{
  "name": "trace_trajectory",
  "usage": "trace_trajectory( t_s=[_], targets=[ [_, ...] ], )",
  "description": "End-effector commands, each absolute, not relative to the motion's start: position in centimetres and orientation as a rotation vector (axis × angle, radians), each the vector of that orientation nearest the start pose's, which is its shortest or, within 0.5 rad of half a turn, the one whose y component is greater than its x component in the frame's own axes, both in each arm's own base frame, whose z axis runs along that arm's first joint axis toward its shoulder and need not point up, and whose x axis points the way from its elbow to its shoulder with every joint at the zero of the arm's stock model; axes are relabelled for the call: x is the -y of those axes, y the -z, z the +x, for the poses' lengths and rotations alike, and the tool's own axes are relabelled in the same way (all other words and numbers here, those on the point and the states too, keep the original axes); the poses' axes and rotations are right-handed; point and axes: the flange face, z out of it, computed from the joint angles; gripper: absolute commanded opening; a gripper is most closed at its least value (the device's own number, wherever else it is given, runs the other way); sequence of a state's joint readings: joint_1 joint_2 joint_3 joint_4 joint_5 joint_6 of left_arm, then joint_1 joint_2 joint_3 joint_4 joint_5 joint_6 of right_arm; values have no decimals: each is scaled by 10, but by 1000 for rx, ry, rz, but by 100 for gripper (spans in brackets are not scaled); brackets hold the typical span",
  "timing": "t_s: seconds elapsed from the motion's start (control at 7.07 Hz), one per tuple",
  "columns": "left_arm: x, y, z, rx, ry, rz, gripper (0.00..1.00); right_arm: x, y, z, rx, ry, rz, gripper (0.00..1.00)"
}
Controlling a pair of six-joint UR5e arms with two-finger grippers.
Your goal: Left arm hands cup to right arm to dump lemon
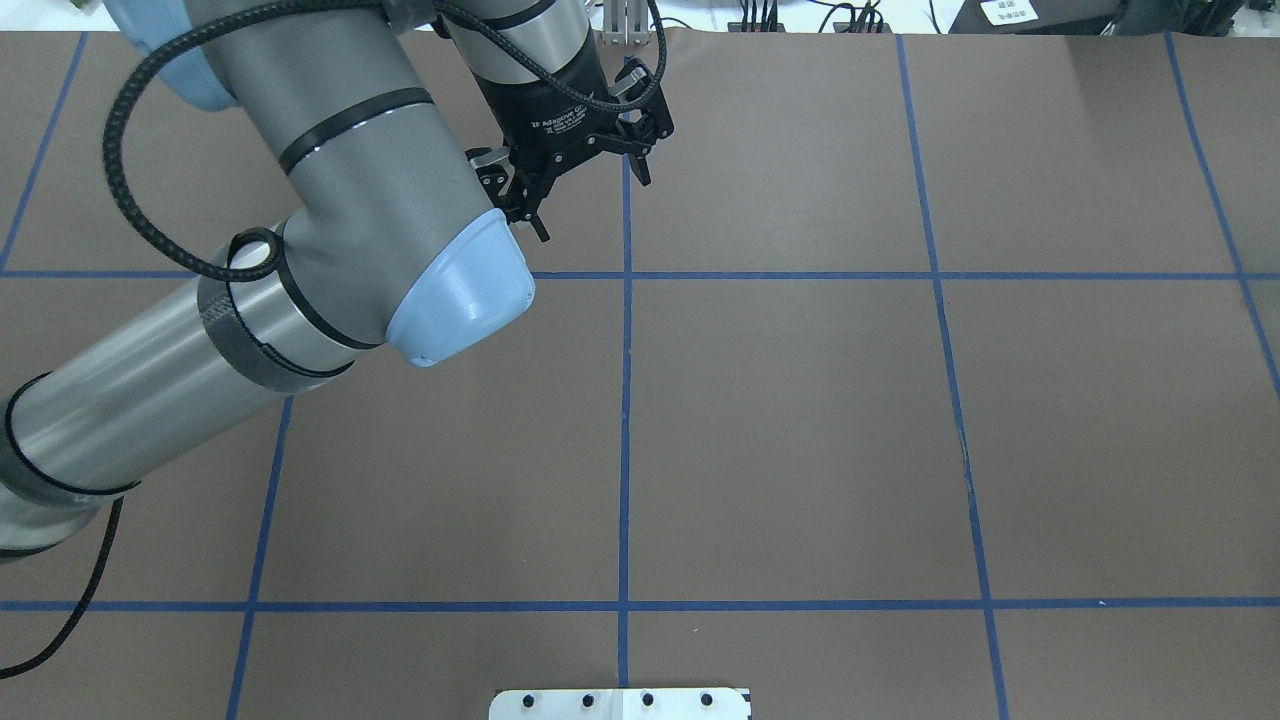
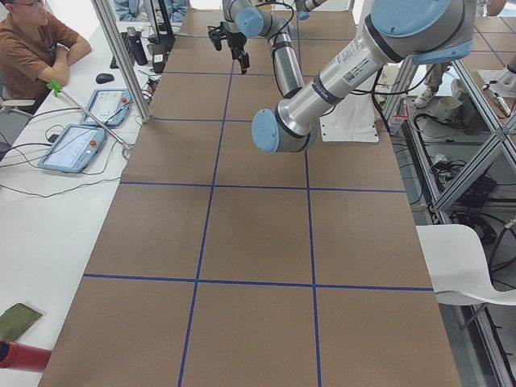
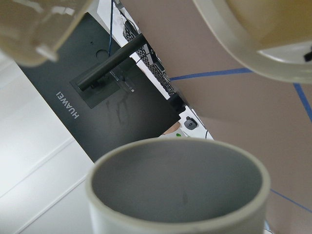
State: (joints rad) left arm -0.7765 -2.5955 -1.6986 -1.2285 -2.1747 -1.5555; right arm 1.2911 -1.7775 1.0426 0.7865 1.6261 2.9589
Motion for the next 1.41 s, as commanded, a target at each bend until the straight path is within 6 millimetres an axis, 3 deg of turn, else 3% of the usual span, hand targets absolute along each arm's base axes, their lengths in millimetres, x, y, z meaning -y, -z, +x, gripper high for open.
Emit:
trace_trajectory(
  t_s=[0.0, 0.28, 0.57, 0.85, 0.99, 1.13, 1.27],
  targets=[
    [509, -5, 409, -952, 455, -225, 100, 369, -692, 24, -2672, 2485, -6, 36],
    [509, -6, 409, -950, 457, -226, 100, 394, -673, 5, -2811, 2472, -162, 38],
    [511, -8, 407, -934, 468, -233, 100, 454, -640, -30, -2990, 2487, -510, 42],
    [519, -7, 396, -941, 434, -197, 100, 492, -607, -90, -3179, 2379, -1009, 42],
    [523, -9, 391, -937, 427, -187, 100, 508, -582, -134, -3273, 2255, -1248, 42],
    [526, -10, 387, -937, 418, -176, 100, 522, -540, -175, -3345, 2143, -1532, 42],
    [528, -11, 387, -936, 410, -171, 100, 540, -484, -200, -3394, 2063, -1790, 42]
  ],
)
